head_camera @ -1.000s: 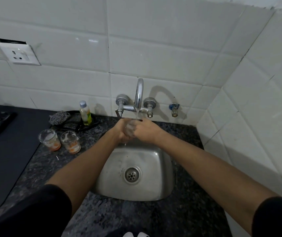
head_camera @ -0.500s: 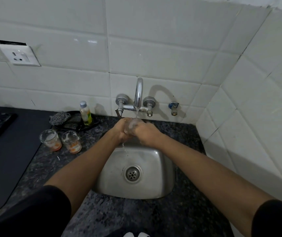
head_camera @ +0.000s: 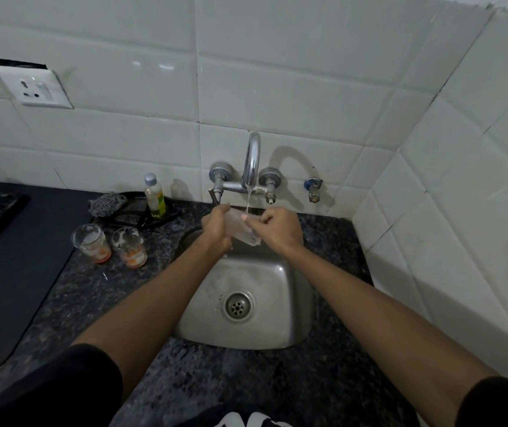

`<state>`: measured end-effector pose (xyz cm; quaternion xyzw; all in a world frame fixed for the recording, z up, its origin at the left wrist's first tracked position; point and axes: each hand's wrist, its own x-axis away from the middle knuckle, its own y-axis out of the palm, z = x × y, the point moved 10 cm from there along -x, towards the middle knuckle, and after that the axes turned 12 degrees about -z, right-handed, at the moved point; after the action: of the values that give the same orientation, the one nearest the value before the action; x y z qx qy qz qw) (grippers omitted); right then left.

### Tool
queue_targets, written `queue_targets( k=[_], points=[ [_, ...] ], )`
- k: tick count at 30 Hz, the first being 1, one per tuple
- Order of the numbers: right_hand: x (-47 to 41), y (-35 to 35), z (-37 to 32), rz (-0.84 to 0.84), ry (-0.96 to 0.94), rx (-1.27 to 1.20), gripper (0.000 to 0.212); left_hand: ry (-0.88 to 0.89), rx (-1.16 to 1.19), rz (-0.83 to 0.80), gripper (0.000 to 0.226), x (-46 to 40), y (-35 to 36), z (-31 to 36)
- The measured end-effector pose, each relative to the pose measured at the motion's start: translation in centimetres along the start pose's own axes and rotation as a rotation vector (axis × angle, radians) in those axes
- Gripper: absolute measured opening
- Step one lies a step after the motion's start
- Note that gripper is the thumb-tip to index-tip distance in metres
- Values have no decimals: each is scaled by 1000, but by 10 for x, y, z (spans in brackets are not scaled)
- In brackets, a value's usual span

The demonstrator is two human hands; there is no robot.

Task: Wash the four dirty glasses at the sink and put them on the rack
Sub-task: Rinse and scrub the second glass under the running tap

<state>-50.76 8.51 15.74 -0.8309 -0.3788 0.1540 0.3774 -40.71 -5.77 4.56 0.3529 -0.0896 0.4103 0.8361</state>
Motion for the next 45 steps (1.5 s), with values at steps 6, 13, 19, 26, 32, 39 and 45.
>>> queue_targets(
  k=[6,13,19,26,32,39,45],
  points=[
    [10,44,10,-383,1,25,63,194,-204,-8,34,21,9,15],
    [13,57,0,-405,105,-87,33,256,-448,-156,40,26,27,30],
    [8,63,7,-313,163,-240,56,252,-418,-203,28,22,21,48],
    [4,63,2,-227,139,-332,71,335,-681,173,43,2,-23,81],
    [-1,60,2,-204,88,-406,74,279,-1001,105,27,-31,-2,84],
    [-6,43,6,-114,45,-303,64,348,-1250,131,15,-39,12,92],
    [-4,50,12,-85,40,-275,73,387,-1397,111,16,-29,24,87]
  ],
)
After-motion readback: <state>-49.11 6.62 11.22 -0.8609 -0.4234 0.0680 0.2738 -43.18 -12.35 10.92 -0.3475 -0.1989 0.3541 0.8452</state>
